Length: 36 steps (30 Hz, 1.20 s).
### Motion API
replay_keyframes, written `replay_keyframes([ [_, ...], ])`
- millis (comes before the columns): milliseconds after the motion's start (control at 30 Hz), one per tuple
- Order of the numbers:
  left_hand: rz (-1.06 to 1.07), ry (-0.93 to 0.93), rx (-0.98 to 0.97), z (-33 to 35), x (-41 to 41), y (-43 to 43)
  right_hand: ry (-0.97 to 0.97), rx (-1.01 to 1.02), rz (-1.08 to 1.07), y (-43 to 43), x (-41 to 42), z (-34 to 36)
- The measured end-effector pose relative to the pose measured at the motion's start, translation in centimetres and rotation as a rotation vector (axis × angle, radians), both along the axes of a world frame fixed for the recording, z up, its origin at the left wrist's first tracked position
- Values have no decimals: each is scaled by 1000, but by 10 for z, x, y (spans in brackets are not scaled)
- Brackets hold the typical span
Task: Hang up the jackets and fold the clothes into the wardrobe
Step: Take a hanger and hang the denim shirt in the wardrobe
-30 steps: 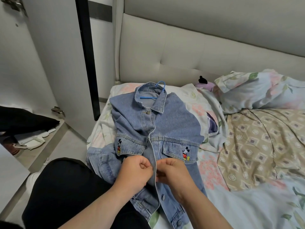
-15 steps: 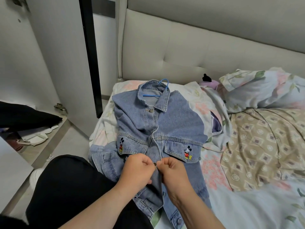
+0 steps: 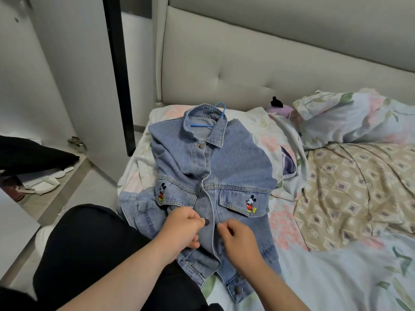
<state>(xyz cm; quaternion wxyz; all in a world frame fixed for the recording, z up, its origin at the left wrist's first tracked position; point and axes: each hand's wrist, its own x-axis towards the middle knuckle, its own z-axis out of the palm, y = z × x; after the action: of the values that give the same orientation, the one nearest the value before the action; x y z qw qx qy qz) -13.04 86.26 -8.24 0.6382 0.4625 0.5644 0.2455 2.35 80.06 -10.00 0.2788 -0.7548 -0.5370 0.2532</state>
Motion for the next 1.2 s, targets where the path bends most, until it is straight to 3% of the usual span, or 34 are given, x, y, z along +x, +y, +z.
replay_keyframes([
  [133, -216, 220, 186, -4, -10, -9, -115, -206, 213, -33, 17, -23],
  [233, -503, 469, 364, -8, -12, -15, -159, -191, 245, -43, 16, -38],
  [300, -572, 556, 432, -8, -8, -22, -172, -146, 241, -44, 12, -40],
  [433, -549, 641, 503, -11, -5, -34, 69, -83, 106, -46, 6, -33],
  [567, -444, 371, 471, -6, 0, -37, 527, 9, -61, -46, 4, -14],
  [733, -225, 119, 436, 10, 9, -37, 835, 118, -136, -34, -2, 12],
  [933, -129, 32, 430, 14, 3, -35, 963, 155, -167, -27, -12, 25],
  [1067, -3, -98, 302, 19, -11, -29, 1001, 125, -144, -21, -13, 34],
  [1200, -68, -287, 175, 27, -11, -32, 971, 117, -106, -19, -17, 45],
])
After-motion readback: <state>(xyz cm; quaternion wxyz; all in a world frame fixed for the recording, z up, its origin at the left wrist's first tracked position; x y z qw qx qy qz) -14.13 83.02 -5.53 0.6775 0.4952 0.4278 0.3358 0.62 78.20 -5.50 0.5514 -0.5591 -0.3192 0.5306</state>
